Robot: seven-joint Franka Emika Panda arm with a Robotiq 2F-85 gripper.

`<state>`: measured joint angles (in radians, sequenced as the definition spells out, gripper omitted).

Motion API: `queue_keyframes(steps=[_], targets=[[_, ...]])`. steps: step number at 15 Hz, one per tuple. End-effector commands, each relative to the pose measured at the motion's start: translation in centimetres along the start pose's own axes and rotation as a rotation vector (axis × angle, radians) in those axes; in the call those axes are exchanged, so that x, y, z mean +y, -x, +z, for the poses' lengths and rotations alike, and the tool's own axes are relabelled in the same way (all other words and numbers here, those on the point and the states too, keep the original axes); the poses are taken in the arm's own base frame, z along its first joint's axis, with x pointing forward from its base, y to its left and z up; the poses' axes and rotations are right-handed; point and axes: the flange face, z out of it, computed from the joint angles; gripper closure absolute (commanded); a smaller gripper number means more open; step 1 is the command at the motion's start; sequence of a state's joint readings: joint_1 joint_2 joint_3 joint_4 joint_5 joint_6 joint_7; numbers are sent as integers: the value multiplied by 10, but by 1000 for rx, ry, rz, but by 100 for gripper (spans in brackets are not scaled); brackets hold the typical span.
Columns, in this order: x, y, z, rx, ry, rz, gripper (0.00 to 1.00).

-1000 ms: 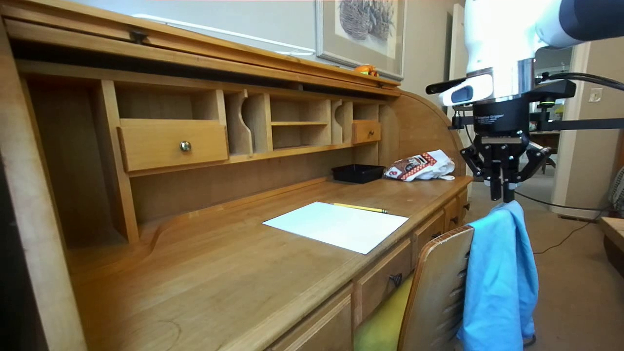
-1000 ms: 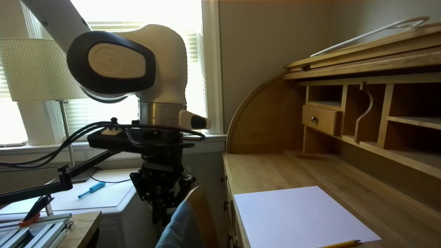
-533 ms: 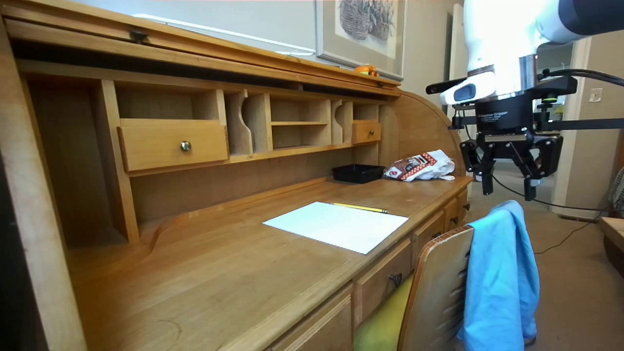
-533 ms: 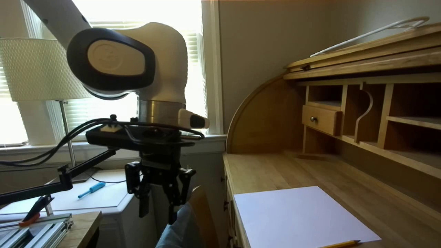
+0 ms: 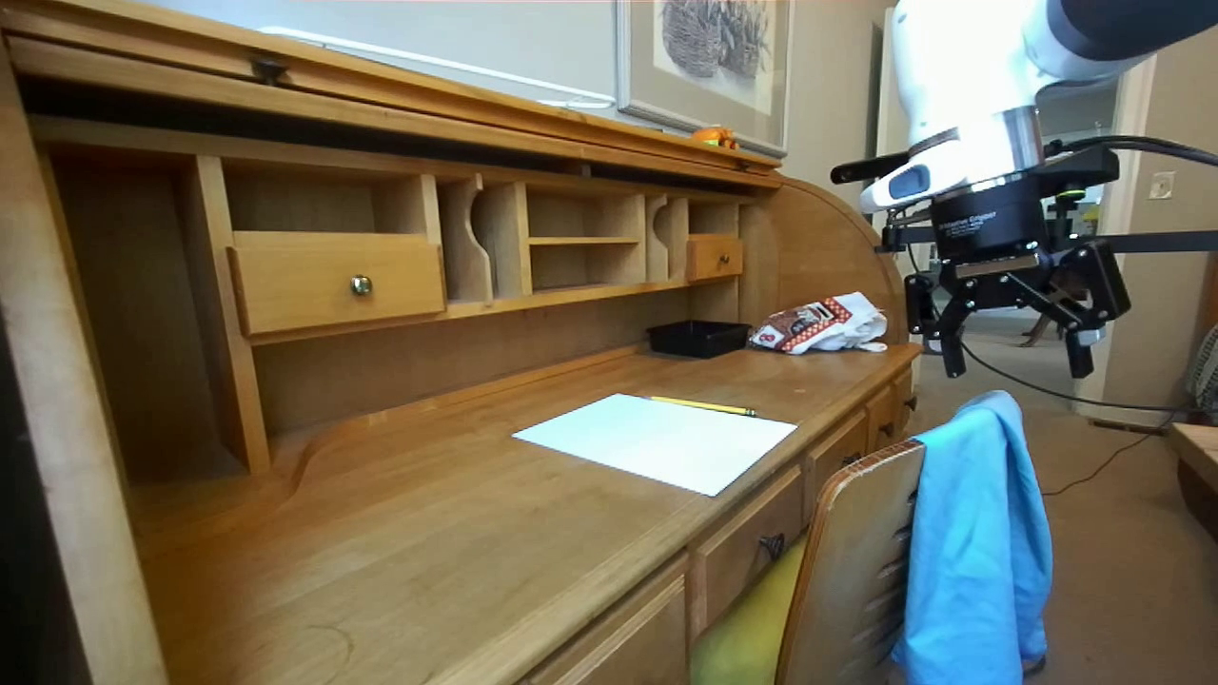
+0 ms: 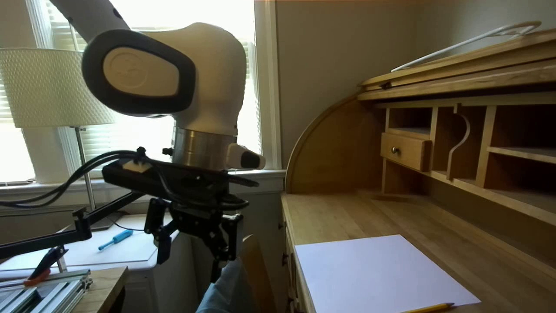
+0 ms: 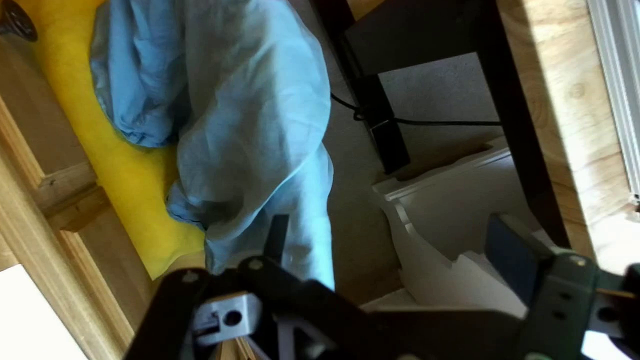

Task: Put the blue cloth on the table

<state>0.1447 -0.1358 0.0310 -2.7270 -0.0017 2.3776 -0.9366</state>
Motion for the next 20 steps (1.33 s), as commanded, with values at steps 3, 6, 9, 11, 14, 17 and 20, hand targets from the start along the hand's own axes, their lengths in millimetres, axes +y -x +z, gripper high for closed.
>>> queue_keyframes(steps=[3,6,9,11,14,17,20], targets=[[22,3,-19,39,-51,24,26],[34,3,-24,58,-52,54,49],[41,3,-21,58,-58,67,69],[42,3,-16,57,-63,69,72],[45,2,-7,46,-70,76,70],[48,2,2,39,-65,82,65],[51,2,10,44,-77,81,66]])
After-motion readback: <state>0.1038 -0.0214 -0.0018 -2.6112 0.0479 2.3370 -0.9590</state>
